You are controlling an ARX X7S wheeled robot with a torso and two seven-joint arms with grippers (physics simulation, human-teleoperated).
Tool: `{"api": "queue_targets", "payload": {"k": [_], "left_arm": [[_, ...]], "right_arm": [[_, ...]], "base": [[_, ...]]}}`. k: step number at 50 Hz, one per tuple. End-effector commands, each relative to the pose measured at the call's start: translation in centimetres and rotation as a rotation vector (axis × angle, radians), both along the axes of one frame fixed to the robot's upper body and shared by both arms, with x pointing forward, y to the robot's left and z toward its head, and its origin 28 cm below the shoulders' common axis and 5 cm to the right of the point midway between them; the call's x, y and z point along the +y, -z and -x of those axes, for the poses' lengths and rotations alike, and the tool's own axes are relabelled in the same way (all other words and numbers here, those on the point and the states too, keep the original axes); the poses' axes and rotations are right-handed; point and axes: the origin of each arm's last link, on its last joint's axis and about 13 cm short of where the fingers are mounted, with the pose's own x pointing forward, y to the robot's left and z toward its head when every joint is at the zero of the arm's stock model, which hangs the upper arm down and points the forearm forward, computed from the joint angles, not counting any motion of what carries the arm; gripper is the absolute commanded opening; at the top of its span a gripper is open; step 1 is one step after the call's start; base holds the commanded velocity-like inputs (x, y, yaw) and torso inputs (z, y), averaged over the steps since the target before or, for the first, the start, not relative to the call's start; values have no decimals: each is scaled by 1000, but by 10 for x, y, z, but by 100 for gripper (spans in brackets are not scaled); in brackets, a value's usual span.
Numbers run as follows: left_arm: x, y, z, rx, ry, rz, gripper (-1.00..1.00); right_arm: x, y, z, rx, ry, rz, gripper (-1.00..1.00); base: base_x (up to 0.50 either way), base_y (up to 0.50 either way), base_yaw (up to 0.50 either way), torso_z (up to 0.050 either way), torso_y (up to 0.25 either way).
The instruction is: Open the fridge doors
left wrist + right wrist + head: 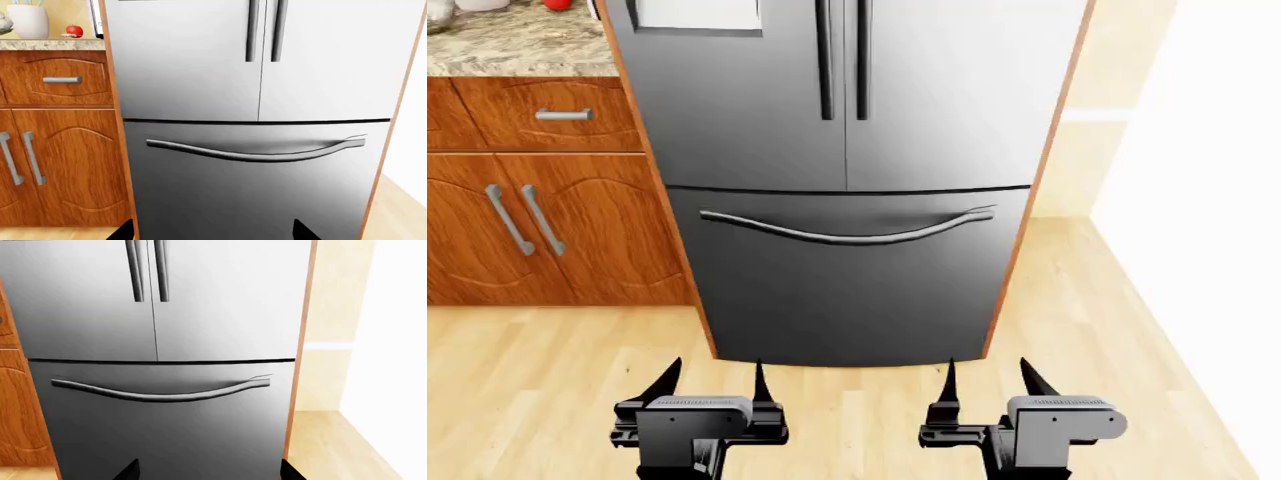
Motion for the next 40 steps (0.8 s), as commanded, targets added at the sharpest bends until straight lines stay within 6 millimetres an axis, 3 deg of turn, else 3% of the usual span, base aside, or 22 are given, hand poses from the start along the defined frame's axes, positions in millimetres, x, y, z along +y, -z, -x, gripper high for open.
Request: {"api": "queue_targets", "payload": {"k": [1,12,40], "left_arm": [[1,0,0,4,-13,5,100],[2,3,3,-1,-39,-27,100],[3,3,2,5,-37,-35,100]], "right_arm": [[0,2,0,8,12,0,100],[1,3,8,16,-42,-49,100],[3,2,10,28,-71,-57,100]], "base": [[0,0,0,0,0],[82,0,0,0,0],[498,0,0,0,0]]}}
